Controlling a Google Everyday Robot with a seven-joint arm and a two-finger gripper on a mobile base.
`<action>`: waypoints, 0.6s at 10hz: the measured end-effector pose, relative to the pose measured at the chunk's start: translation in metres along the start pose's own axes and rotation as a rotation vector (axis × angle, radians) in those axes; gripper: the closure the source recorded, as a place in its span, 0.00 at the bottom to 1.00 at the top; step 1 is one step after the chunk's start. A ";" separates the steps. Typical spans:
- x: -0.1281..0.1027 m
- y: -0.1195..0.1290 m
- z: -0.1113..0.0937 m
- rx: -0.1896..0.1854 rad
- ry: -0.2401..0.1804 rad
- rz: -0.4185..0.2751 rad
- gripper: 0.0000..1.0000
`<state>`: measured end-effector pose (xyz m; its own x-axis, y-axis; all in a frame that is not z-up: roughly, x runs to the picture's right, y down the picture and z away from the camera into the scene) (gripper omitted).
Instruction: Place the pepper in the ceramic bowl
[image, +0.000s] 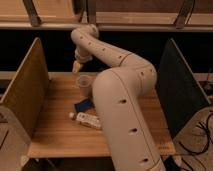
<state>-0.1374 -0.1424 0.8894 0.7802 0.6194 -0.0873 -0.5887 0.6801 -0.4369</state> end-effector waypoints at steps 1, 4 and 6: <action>0.000 0.000 0.000 0.000 0.000 0.000 0.20; 0.000 0.000 0.000 0.001 0.001 -0.002 0.20; 0.002 0.005 -0.001 0.005 -0.002 -0.021 0.20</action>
<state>-0.1387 -0.1386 0.8868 0.7920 0.6058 -0.0762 -0.5733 0.6951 -0.4338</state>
